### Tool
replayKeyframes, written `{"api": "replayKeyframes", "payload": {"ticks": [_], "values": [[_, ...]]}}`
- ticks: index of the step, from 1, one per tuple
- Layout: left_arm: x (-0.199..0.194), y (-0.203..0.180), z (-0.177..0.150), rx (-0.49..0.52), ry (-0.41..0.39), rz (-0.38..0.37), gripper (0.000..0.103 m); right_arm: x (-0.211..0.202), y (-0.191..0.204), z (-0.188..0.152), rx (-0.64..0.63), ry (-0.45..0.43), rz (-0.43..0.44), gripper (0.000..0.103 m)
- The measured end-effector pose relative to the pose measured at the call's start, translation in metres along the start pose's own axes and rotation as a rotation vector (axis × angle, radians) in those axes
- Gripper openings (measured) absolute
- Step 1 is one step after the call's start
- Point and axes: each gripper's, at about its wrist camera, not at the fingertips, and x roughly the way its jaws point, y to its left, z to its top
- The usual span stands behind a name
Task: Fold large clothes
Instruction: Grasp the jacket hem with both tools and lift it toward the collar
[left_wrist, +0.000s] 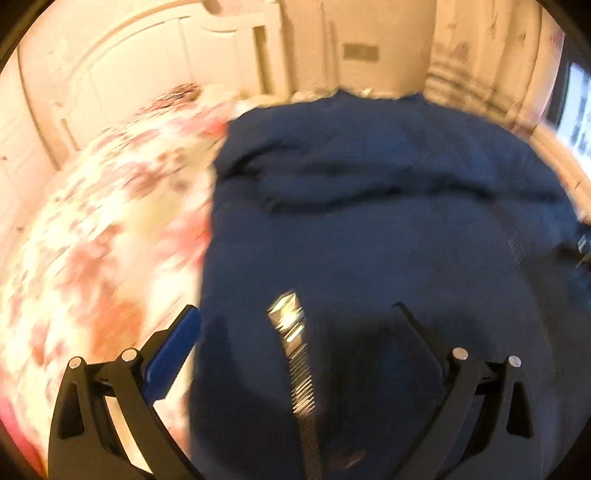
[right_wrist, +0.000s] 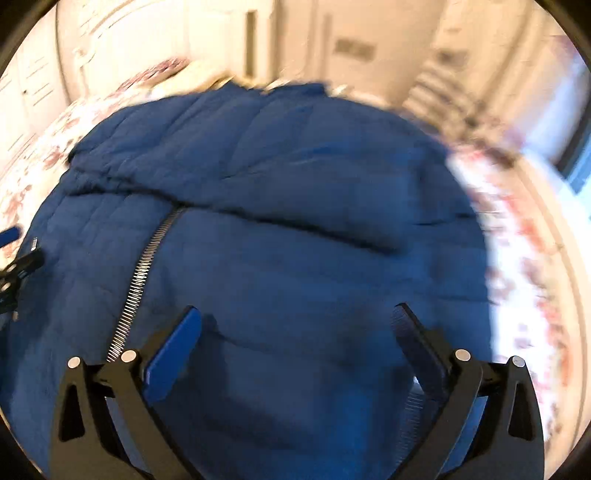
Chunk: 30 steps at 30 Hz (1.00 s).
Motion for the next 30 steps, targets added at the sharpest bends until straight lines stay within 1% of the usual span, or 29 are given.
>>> {"api": "replayKeyframes", "payload": {"ticks": [1,2,3,4,5,8,11,13,16,20,22,24,25,26,28,29,30], "values": [[0.001,0.005,-0.007,-0.013,-0.006,-0.034,0.101,0.004,-0.013,-0.007,0.030,0.020,-0.027,0.098],[0.001,0.012,-0.010,-0.043,-0.008,-0.065,0.101,0.008,-0.022,-0.014,0.057,0.032,-0.022,0.098],[0.001,0.015,-0.011,-0.062,-0.003,-0.078,0.101,0.009,-0.034,-0.020,0.102,0.027,0.030,0.099],[0.000,0.018,-0.012,-0.073,-0.001,-0.079,0.101,0.006,-0.043,-0.024,0.140,0.011,0.063,0.098],[0.000,0.017,-0.012,-0.066,-0.003,-0.073,0.101,-0.001,-0.046,-0.027,0.142,0.017,0.046,0.098],[-0.001,0.017,-0.014,-0.063,-0.003,-0.071,0.101,-0.019,-0.041,-0.033,0.127,-0.001,-0.011,0.098],[0.000,0.021,-0.015,-0.073,0.000,-0.085,0.101,-0.043,-0.034,-0.043,0.108,-0.038,0.027,0.098],[0.001,0.022,-0.016,-0.075,0.001,-0.089,0.101,-0.054,-0.028,-0.049,0.080,-0.043,0.024,0.098],[0.004,0.020,-0.014,-0.073,0.001,-0.086,0.101,-0.051,-0.010,-0.064,0.021,-0.022,0.029,0.098],[0.004,0.019,-0.014,-0.075,0.003,-0.088,0.101,-0.051,-0.011,-0.069,0.052,0.005,0.040,0.098],[0.001,0.016,-0.014,-0.062,-0.001,-0.063,0.101,-0.057,-0.012,-0.069,0.062,0.004,0.017,0.098],[-0.013,0.004,-0.014,-0.042,-0.003,0.018,0.100,-0.063,-0.007,-0.073,0.054,-0.010,0.034,0.098],[-0.023,-0.002,-0.014,-0.044,-0.013,0.015,0.100,-0.071,-0.001,-0.074,0.037,-0.028,0.053,0.098],[-0.037,-0.010,-0.015,-0.042,-0.039,-0.045,0.100,-0.073,0.006,-0.072,0.017,-0.040,0.064,0.098],[-0.058,-0.030,-0.017,-0.013,-0.071,-0.167,0.101,-0.083,0.026,-0.072,-0.072,-0.068,0.100,0.098],[-0.064,-0.042,-0.020,0.009,-0.074,-0.189,0.101,-0.086,0.039,-0.076,-0.127,-0.076,0.110,0.098],[-0.065,-0.051,-0.022,0.029,-0.068,-0.194,0.101,-0.085,0.051,-0.082,-0.177,-0.063,0.111,0.098]]}}
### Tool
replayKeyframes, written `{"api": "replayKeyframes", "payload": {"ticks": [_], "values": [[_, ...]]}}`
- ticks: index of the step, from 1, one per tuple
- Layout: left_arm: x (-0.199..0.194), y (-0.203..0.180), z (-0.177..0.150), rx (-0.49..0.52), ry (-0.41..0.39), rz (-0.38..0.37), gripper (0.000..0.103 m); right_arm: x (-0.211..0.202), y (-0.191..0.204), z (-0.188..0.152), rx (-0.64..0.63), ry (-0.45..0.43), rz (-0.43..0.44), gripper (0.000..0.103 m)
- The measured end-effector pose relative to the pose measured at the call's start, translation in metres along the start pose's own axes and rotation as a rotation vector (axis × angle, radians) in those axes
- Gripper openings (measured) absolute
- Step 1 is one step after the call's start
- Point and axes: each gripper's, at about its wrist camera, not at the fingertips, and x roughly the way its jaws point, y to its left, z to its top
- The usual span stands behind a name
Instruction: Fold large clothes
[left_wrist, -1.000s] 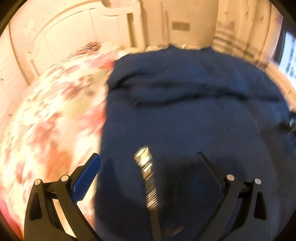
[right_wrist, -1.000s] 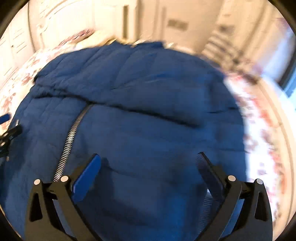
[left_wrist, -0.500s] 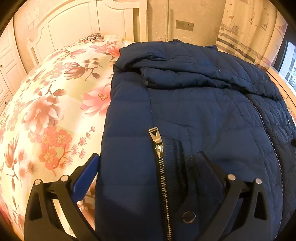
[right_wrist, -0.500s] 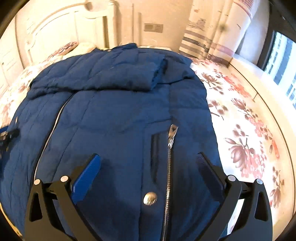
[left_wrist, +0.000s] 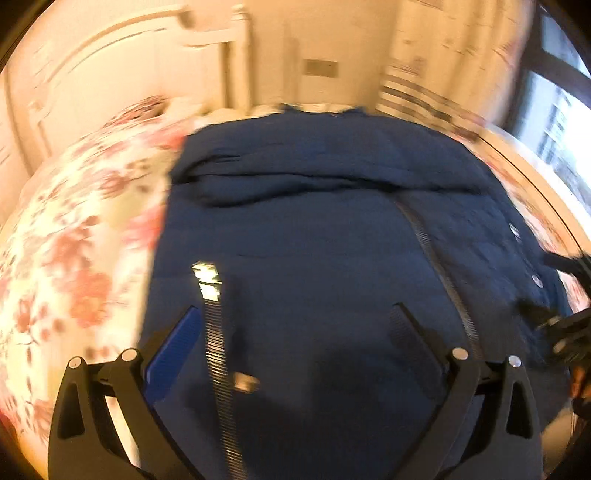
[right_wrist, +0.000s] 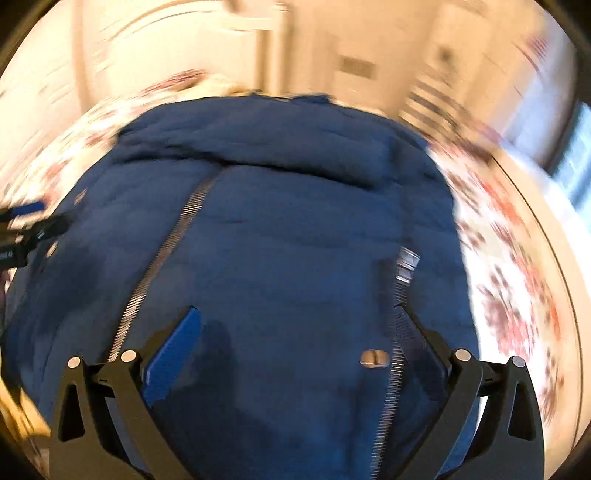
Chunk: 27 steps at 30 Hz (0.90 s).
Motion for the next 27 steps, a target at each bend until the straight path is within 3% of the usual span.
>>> {"api": "replayKeyframes", "payload": {"ticks": [3,4,7,9,13,16,18,20,24,27], "values": [[0.031,-0.030,-0.025,0.096,0.097,0.014,0.101,0.020,0.007,-0.006,-0.041,0.052,-0.006,0.098],[0.029,-0.032,-0.031,0.104,0.049,0.019,0.101,0.023,0.002,-0.005,-0.016,0.050,0.015,0.098],[0.025,-0.031,-0.028,0.096,0.071,-0.003,0.101,0.017,-0.012,-0.010,0.020,0.066,0.018,0.098],[0.011,-0.023,-0.033,0.084,0.055,0.072,0.101,0.008,-0.023,-0.016,0.039,0.055,-0.022,0.098],[-0.017,0.013,-0.055,-0.004,0.015,0.104,0.101,-0.013,-0.057,-0.046,0.116,0.013,-0.047,0.098],[-0.020,0.037,-0.081,-0.021,0.034,0.167,0.101,-0.006,-0.072,-0.072,0.154,0.028,-0.041,0.098],[-0.026,0.054,-0.098,-0.084,0.022,0.071,0.101,-0.014,-0.080,-0.087,0.211,-0.002,0.003,0.098],[-0.031,0.060,-0.104,-0.142,0.034,0.025,0.101,-0.025,-0.084,-0.098,0.241,-0.018,0.011,0.098],[-0.055,0.067,-0.116,-0.144,-0.021,0.016,0.101,-0.044,-0.093,-0.117,0.250,-0.026,-0.008,0.098],[-0.061,0.079,-0.127,-0.159,-0.006,0.022,0.101,-0.049,-0.107,-0.139,0.306,-0.011,0.005,0.098]]}}
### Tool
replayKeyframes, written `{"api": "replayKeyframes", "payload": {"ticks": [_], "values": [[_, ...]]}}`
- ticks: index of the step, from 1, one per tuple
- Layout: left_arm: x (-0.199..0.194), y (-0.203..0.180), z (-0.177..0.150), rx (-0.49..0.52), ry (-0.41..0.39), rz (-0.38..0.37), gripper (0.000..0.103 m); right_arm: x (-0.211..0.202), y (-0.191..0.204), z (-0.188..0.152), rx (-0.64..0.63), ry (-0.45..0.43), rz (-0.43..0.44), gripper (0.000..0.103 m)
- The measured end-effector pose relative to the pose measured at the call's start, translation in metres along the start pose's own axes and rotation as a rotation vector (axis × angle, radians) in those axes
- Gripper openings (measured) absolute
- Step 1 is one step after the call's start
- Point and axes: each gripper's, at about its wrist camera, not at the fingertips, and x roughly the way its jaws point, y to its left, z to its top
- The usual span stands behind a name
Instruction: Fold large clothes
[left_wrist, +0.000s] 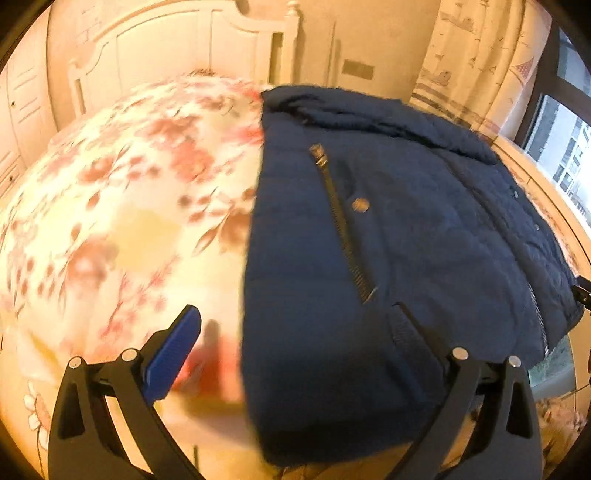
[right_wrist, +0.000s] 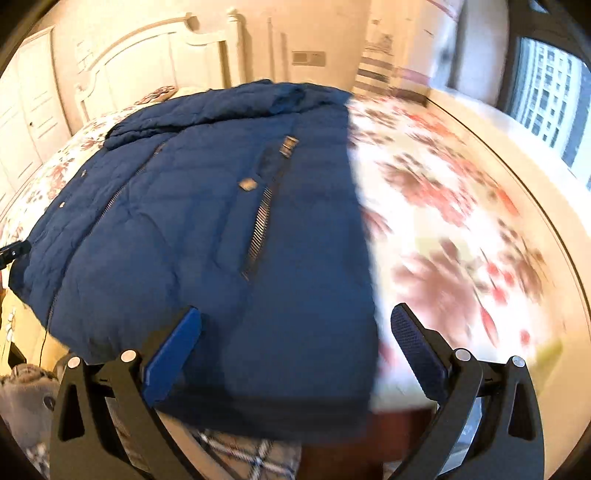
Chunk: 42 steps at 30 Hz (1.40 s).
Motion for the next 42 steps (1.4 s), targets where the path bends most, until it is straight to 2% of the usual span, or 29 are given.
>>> {"api": "replayKeyframes", "payload": {"ticks": [2,3,6,11,12,13,14,15,17,18,19,23,25,31,35,38,40,42], "values": [[-0.005,0.007,-0.011,-0.023,-0.004,-0.035,0.101,-0.006,-0.011,-0.012,0.062,-0.004,0.058,0.099],[-0.007,0.006,-0.015,-0.010,-0.004,-0.025,0.101,-0.009,-0.011,-0.017,0.066,-0.025,0.065,0.098],[-0.015,0.003,-0.027,0.031,-0.008,0.006,0.101,-0.011,0.000,-0.024,0.029,-0.018,0.048,0.098],[-0.014,-0.009,-0.032,0.051,-0.020,-0.016,0.101,-0.005,0.019,-0.024,-0.011,-0.049,0.039,0.099],[-0.012,-0.012,-0.031,0.055,-0.028,-0.011,0.101,-0.005,0.021,-0.023,-0.015,-0.055,0.032,0.098],[-0.010,-0.015,-0.030,0.065,-0.033,-0.010,0.100,-0.007,0.021,-0.024,-0.014,-0.061,0.036,0.092],[-0.008,-0.020,-0.028,0.082,-0.039,-0.008,0.095,-0.007,0.021,-0.023,-0.012,-0.074,0.045,0.088],[-0.007,-0.023,-0.027,0.095,-0.045,-0.009,0.091,-0.010,0.020,-0.024,-0.013,-0.084,0.051,0.078],[-0.007,-0.029,-0.023,0.111,-0.052,-0.033,0.065,-0.011,0.023,-0.022,-0.025,-0.105,0.068,0.064],[-0.007,-0.030,-0.020,0.121,-0.056,-0.049,0.056,-0.013,0.027,-0.022,-0.042,-0.116,0.077,0.053],[-0.011,-0.031,-0.018,0.134,-0.062,-0.085,0.040,-0.015,0.031,-0.021,-0.051,-0.124,0.078,0.046],[-0.025,-0.037,-0.021,0.183,-0.106,-0.081,0.023,-0.028,0.039,-0.019,-0.065,-0.161,0.084,0.026],[-0.042,-0.039,-0.023,0.192,-0.125,-0.100,0.021,-0.043,0.036,-0.022,-0.050,-0.179,0.108,0.020],[-0.124,-0.038,-0.041,0.269,-0.184,-0.159,0.020,-0.118,0.039,-0.048,-0.116,-0.240,0.184,0.019],[-0.180,-0.028,-0.048,0.240,-0.256,-0.236,0.021,-0.177,0.043,-0.057,-0.124,-0.338,0.214,0.018],[-0.200,-0.029,-0.037,0.229,-0.334,-0.240,0.023,-0.200,0.053,-0.037,-0.145,-0.424,0.222,0.018],[-0.202,-0.031,-0.020,0.216,-0.368,-0.224,0.026,-0.201,0.063,-0.013,-0.174,-0.457,0.200,0.019],[-0.195,-0.032,0.008,0.189,-0.391,-0.225,0.030,-0.192,0.073,0.027,-0.210,-0.478,0.156,0.019]]}}
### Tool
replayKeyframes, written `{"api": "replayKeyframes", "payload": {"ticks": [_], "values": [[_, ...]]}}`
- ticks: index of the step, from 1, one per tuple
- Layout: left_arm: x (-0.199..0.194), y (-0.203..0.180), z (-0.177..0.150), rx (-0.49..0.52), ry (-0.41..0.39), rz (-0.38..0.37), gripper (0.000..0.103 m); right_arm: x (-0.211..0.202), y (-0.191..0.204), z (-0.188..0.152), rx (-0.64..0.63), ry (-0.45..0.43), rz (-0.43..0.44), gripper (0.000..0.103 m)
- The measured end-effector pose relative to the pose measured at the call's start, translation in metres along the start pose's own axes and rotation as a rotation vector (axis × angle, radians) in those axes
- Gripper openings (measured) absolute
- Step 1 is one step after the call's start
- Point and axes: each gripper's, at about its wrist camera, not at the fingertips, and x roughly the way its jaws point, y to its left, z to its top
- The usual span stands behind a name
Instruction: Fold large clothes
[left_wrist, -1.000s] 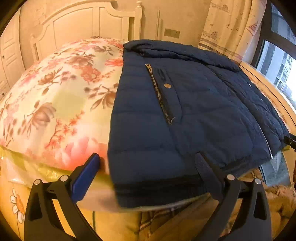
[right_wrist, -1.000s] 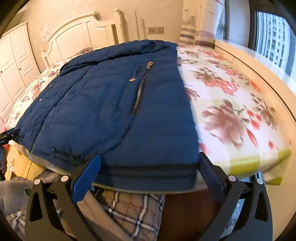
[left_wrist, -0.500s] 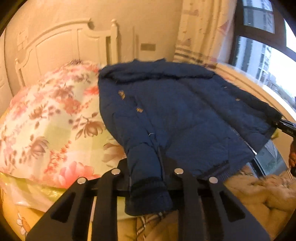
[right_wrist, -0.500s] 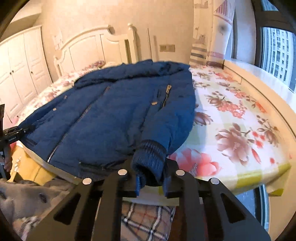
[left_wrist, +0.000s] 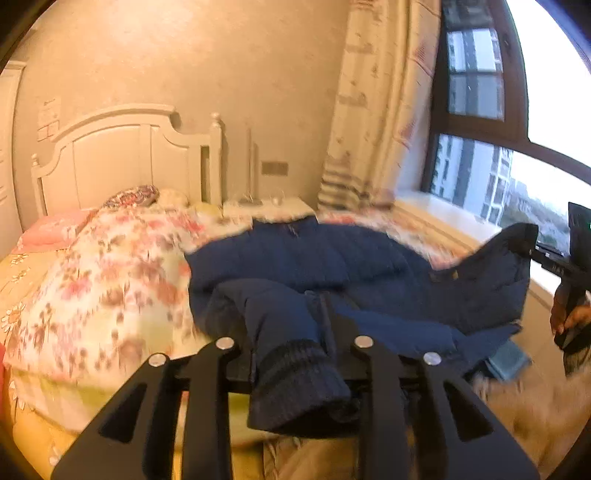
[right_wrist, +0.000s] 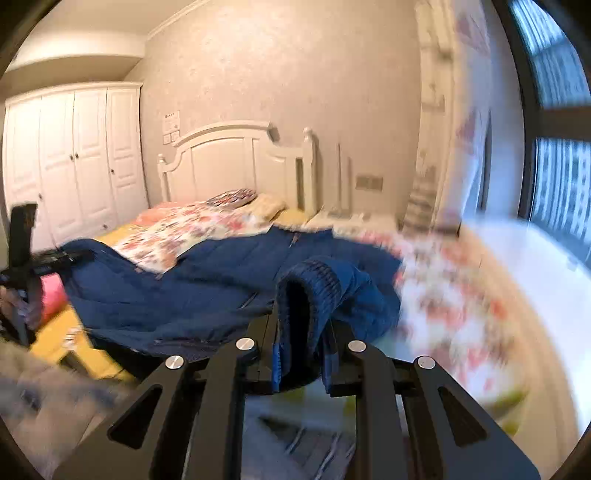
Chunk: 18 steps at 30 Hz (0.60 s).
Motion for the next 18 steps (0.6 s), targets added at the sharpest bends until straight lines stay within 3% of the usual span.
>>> {"api": "replayKeyframes", "payload": {"ticks": [3,6,9,11,12,13,15,16,18], "values": [[0.051,0.028,0.047,-0.087,-0.004,0.005,0.033,0.066,-0.020,0.050,0.028,0.036,-0.019,0.019],[0.137,0.063,0.098,-0.185,0.061,0.058,0.039,0.156,-0.054,0.089,0.101,0.131,-0.049,0.019],[0.212,0.101,0.119,-0.310,0.150,0.054,0.045,0.231,-0.089,0.102,0.223,0.220,-0.048,0.024],[0.266,0.125,0.122,-0.377,0.223,0.055,0.055,0.287,-0.121,0.097,0.318,0.312,-0.085,0.029],[0.290,0.134,0.120,-0.399,0.262,0.063,0.058,0.308,-0.134,0.090,0.371,0.341,-0.085,0.043],[0.305,0.142,0.118,-0.409,0.282,0.075,0.062,0.319,-0.143,0.084,0.411,0.360,-0.074,0.065],[0.319,0.157,0.120,-0.375,0.246,0.172,0.076,0.335,-0.160,0.070,0.480,0.377,-0.094,0.099],[0.318,0.162,0.121,-0.358,0.219,0.205,0.089,0.339,-0.171,0.066,0.492,0.354,-0.096,0.099],[0.315,0.180,0.129,-0.333,0.169,0.279,0.093,0.341,-0.183,0.064,0.461,0.348,-0.136,0.099]]}}
